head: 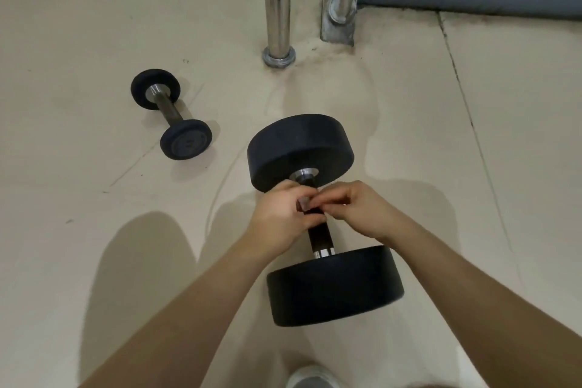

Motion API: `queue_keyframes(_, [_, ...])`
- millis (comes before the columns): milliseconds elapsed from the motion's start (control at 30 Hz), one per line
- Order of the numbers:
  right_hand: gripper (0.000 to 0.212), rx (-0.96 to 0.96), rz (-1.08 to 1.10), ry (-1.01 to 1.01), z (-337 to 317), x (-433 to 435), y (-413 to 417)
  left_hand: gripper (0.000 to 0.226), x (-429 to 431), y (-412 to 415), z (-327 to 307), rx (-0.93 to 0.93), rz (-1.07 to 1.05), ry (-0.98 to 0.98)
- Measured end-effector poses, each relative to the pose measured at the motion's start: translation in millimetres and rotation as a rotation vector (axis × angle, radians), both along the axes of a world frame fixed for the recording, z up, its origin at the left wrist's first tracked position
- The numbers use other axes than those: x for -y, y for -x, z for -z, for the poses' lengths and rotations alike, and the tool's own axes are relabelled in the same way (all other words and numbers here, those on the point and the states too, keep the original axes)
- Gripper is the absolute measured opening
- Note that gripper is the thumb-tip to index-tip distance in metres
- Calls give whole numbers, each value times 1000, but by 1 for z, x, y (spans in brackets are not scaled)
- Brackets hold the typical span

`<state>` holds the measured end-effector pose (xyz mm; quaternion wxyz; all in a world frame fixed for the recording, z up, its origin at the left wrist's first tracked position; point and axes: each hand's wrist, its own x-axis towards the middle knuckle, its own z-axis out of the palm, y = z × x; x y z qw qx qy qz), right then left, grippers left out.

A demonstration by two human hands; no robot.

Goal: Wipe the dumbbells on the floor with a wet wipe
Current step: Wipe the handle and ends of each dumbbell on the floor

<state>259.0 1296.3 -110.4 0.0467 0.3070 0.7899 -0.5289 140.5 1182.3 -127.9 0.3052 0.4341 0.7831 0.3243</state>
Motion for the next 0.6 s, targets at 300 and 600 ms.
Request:
queue_keyframes(300, [13, -150, 362, -420, -9, 63, -48, 5, -1, -4, 14, 140, -124, -59])
queue_keyframes(600, [17, -115, 483, -407, -2, 46, -60, 15, -19, 10, 16, 52, -142, -94])
